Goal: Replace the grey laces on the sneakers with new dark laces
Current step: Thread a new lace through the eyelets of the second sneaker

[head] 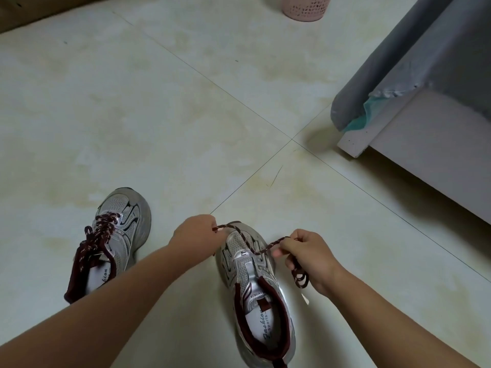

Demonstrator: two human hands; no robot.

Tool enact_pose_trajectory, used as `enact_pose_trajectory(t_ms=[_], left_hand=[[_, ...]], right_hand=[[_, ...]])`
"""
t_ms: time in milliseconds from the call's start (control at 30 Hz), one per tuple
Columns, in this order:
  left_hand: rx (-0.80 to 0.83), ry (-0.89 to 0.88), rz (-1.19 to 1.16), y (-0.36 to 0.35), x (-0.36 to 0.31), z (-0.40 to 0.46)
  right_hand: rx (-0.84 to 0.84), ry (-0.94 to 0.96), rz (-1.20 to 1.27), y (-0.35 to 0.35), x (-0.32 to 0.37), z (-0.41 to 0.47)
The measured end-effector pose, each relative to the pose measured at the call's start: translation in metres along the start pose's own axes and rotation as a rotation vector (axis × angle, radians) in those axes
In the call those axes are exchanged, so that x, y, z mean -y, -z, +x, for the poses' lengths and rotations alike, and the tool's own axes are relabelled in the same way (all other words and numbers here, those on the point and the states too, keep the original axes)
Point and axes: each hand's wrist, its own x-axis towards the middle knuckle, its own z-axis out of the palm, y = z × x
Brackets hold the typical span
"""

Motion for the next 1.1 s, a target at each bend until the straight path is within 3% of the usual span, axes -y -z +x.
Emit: enact_pose_trajectory(t_ms=[133,233,333,433,600,667,733,867,1000,1100], left_hand=[[-0.113,-0.079,0.397,-0.020,0.004,-0.008],[-0.167,-0.395,0.171,-0.025,-0.001,-0.010],[0.097,-0.533,-0.079,-0.027,-0.017,-0.008],[0.208,-0.438,-0.292,-0.025,-0.026,-0.009],[0.346,-0.227,-0.644,-0.010,-0.027,-0.006],[0.337,-0.149,-0.781,-0.007,-0.032,-0.007],[0.311,-0.058,-0.896,-0.007,-0.037,-0.007],[0.294,0.030,-0.964,-0.007,-0.043,-0.006],[0.357,0.169,-1.079,-0.014,-0.050,-0.001],[0.413,0.181,-1.066,-0.011,-0.053,0.000]], right_hand=[[0.049,0.046,-0.127,0.003,0.000,0.000],[0.113,0.107,-0.201,0.007,0.003,-0.003],[0.245,0.115,-0.208,0.007,0.015,-0.007],[0.266,0.128,-0.209,0.009,0.024,-0.005],[0.078,0.196,-0.390,0.010,0.024,0.001],[-0.018,0.347,-0.582,0.005,0.019,0.000],[-0.076,0.611,-0.727,-0.002,0.013,-0.002],[-0.112,0.924,-0.724,-0.012,0.008,-0.002],[-0.258,1.050,-0.790,-0.016,0.009,0.006],[-0.237,1.030,-0.767,-0.018,0.011,0.009]])
